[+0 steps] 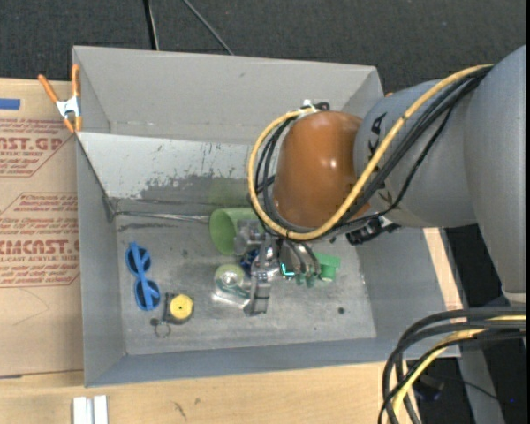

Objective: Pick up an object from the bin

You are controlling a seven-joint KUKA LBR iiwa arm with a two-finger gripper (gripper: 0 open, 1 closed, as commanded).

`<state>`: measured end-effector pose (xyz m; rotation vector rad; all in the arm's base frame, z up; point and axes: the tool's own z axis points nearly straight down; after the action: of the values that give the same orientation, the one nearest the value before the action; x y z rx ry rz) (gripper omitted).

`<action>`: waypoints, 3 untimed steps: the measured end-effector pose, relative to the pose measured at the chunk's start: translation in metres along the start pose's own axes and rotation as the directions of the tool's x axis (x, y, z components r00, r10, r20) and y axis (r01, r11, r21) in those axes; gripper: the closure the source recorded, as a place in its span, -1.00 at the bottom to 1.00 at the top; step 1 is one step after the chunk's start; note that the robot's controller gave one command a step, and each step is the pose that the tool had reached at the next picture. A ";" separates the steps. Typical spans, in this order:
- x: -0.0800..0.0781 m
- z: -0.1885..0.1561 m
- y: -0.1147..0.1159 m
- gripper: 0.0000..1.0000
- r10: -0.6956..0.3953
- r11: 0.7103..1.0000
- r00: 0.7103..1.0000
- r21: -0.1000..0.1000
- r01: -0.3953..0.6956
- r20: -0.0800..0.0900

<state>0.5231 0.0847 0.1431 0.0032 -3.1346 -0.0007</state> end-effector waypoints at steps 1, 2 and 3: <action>-0.019 0.068 0.013 -1.00 -0.080 0.997 0.997 -0.001 0.080 -0.012; -0.023 0.067 0.011 1.00 -0.075 0.997 0.997 0.000 0.075 0.007; -0.017 0.068 0.011 -1.00 -0.078 0.997 0.997 0.001 0.078 -0.018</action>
Offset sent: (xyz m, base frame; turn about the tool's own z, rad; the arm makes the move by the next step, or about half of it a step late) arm 0.0225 0.0103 -0.0663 -0.0744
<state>0.5395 0.0962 0.0748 0.1254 -3.1137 0.0013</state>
